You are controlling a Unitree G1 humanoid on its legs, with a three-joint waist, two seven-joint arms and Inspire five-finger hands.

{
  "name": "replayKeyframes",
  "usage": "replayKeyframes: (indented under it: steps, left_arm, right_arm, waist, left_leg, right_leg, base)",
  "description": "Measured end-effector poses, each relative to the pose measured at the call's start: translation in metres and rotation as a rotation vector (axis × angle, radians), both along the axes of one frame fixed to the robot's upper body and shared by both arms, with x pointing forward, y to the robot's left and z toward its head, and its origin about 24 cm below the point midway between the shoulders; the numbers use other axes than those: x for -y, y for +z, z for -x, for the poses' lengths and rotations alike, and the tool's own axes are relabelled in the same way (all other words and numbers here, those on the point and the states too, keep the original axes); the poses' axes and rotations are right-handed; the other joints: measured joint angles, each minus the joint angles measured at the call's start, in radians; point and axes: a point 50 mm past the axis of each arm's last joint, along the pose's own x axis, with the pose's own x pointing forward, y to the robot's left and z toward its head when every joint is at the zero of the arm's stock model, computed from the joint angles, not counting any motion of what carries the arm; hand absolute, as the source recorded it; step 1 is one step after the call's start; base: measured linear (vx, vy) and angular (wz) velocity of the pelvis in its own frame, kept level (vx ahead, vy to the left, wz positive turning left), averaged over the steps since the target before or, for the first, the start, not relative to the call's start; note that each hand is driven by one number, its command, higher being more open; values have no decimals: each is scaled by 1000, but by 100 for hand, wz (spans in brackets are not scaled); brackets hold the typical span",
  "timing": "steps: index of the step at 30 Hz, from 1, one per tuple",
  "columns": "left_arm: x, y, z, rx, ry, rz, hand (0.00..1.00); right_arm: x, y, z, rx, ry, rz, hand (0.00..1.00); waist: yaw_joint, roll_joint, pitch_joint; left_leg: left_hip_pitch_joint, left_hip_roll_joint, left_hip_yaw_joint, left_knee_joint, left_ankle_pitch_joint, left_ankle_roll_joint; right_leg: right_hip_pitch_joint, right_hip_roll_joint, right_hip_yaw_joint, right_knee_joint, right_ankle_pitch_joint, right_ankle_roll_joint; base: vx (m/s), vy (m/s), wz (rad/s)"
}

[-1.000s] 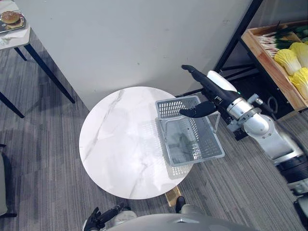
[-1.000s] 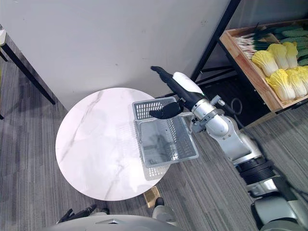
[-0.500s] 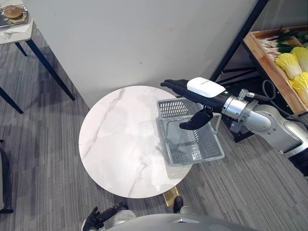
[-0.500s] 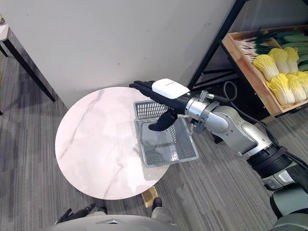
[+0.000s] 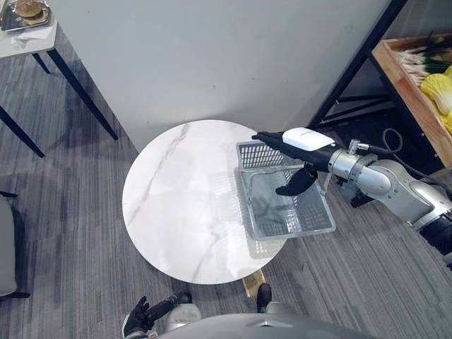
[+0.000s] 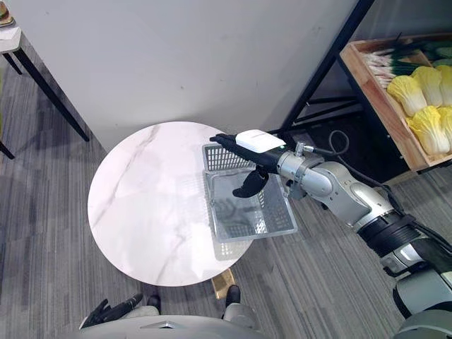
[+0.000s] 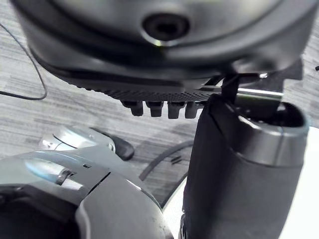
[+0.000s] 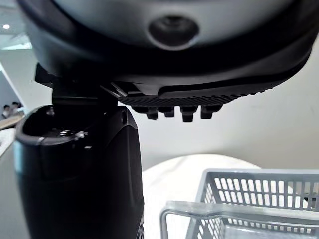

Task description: Pick vegetable in the basket

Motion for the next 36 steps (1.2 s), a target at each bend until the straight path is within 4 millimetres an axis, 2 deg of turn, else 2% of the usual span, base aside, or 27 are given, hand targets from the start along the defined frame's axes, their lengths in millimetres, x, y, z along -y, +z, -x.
replayKeyframes:
  steps: [3, 9, 15, 19, 23, 24, 26, 36]
  left_arm:
    - [1, 0, -5, 12, -6, 1, 100]
    - [3, 2, -12, 40, -21, -1, 100]
    - [6, 5, -22, 83, -49, -4, 100]
    - [6, 7, -28, 110, -62, -11, 100]
    - [7, 9, -34, 134, -89, -16, 100]
    - [7, 10, -36, 143, -96, -16, 100]
    - [9, 10, -38, 152, -96, -11, 100]
    - [11, 11, -45, 163, -113, -3, 100]
  right_arm:
    - [1, -2, -7, -9, -23, -2, 100]
    - [4, -1, -23, -9, -90, -28, 100]
    - [19, -2, -32, -12, -181, -29, 100]
    - [24, -3, -35, -18, -215, -30, 100]
    - [27, 9, -42, 18, -237, -36, 100]
    - [29, 11, -43, 25, -253, -42, 0]
    - [30, 14, -43, 50, -261, -58, 0]
    - [28, 15, -44, 71, -256, -29, 0]
  waist:
    - [12, 8, 3]
    - [15, 31, 40]
    - [11, 60, 96]
    - [13, 65, 115]
    - [11, 73, 141]
    - [13, 75, 151]
    - [12, 79, 168]
    - [10, 78, 171]
  left_leg:
    - [-25, -6, -2, 1, 9, 2]
    - [-70, -9, -14, 5, 28, -3]
    - [-102, -5, -28, -23, 61, -8]
    - [-119, -5, -30, -24, 64, -8]
    - [-120, -7, -33, -23, 64, -7]
    - [-122, -8, -36, -23, 65, -7]
    - [-126, -9, -41, -23, 66, -6]
    - [-132, -10, -43, -22, 66, -6]
  right_leg:
    - [-17, -4, 0, -15, 12, -1]
    - [-52, -8, 2, -15, 15, 2]
    - [-86, -3, -7, -16, 20, -1]
    - [-103, -3, -7, -16, 24, -1]
    - [-105, -5, -6, -15, 25, -1]
    - [-105, -6, -6, -15, 25, -1]
    - [-107, -7, -6, -14, 25, -1]
    - [-113, -9, -5, -11, 25, -1]
  base:
    - [-73, 3, 2]
    - [-79, -27, 4]
    - [-48, -37, 6]
    - [-5, -7, 1]
    - [-1, -1, 1]
    - [-9, -6, 9]
    - [-7, -5, 7]
    - [0, 0, 0]
